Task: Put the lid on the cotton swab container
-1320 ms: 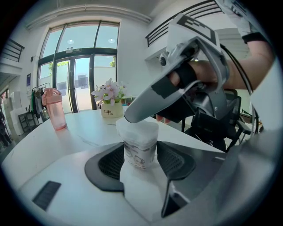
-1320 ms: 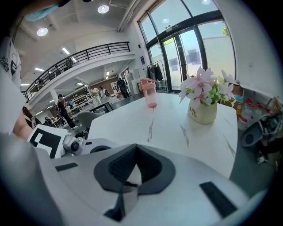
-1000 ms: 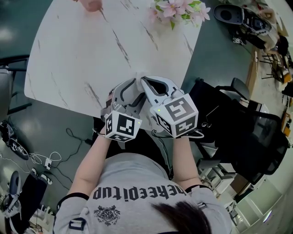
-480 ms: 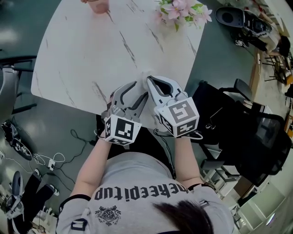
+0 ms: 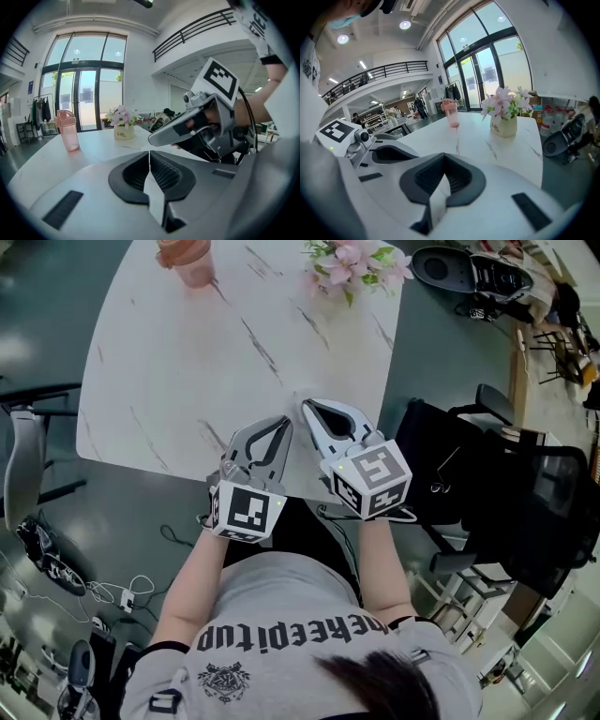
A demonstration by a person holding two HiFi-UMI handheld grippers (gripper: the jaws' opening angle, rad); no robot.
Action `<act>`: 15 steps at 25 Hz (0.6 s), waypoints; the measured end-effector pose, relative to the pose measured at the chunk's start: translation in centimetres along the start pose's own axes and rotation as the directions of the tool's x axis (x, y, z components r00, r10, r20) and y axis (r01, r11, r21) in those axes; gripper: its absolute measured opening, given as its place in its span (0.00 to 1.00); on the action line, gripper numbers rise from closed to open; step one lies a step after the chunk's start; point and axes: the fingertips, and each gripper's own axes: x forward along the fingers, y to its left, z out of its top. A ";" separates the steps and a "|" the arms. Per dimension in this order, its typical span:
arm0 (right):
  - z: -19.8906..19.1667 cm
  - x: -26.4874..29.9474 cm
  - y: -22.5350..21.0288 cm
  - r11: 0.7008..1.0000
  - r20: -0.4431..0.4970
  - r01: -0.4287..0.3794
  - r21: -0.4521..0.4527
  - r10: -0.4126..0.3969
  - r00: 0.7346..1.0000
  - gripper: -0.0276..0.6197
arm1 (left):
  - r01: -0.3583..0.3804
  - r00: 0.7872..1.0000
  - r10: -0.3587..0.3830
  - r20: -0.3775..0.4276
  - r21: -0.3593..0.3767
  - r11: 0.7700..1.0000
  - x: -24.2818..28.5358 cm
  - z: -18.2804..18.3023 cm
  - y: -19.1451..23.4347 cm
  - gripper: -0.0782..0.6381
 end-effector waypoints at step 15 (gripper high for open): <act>2.9 -2.8 2.8 0.993 0.142 0.101 0.062 -0.108 0.984 0.06 | 0.165 0.980 -0.166 0.109 0.015 0.986 -2.1 5.2 0.7 0.13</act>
